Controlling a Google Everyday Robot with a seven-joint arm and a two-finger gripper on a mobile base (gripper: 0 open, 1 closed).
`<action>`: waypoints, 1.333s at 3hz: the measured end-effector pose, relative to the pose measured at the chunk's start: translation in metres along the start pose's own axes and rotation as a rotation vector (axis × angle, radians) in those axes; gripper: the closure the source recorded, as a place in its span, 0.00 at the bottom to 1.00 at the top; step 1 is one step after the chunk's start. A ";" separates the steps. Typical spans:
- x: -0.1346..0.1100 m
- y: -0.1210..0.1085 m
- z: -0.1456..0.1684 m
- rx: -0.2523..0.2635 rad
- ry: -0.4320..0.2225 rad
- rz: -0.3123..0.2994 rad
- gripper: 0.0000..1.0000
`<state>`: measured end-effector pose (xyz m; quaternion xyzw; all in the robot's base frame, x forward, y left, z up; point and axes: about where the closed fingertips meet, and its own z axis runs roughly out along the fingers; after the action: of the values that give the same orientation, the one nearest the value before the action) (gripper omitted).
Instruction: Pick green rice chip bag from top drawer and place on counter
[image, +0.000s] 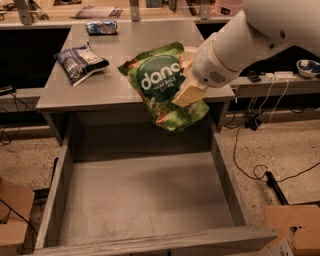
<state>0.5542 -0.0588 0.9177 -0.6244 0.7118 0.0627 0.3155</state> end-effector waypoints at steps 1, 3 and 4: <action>-0.014 -0.023 0.016 0.008 0.027 -0.068 1.00; -0.061 -0.076 0.059 0.000 0.087 -0.243 1.00; -0.088 -0.102 0.075 0.010 0.101 -0.311 1.00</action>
Offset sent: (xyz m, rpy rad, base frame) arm 0.1134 0.0785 0.0120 -0.2084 -0.1191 0.2225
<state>0.6788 0.0304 0.9357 -0.7278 0.6219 -0.0221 0.2882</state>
